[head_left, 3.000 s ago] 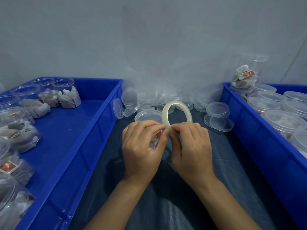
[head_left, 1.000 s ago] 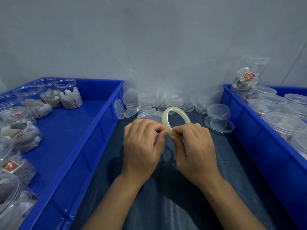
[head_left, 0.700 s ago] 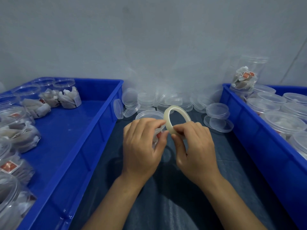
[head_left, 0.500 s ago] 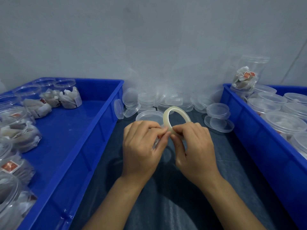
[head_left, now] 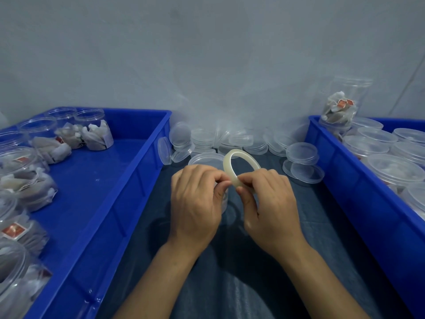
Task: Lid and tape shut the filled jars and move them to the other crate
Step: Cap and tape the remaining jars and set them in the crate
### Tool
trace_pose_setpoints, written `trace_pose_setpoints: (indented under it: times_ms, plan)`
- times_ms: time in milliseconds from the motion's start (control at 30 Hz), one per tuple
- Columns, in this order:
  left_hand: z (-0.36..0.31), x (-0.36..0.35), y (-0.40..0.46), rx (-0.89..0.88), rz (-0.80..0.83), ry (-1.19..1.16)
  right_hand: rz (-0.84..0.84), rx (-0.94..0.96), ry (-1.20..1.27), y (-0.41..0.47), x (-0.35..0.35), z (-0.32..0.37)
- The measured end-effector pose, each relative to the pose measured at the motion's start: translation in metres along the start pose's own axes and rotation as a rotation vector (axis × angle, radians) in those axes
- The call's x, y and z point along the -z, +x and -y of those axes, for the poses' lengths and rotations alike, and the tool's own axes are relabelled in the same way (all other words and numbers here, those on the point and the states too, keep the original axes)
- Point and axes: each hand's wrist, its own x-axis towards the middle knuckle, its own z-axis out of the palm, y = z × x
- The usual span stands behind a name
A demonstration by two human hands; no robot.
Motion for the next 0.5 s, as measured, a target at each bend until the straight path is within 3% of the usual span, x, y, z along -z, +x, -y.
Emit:
trace_pose_setpoints:
  times_ms: [500]
  plan:
    - [-0.009,-0.001,-0.002,0.045,-0.004,0.026,-0.078,-0.057,-0.069,0.001,-0.001,0.012]
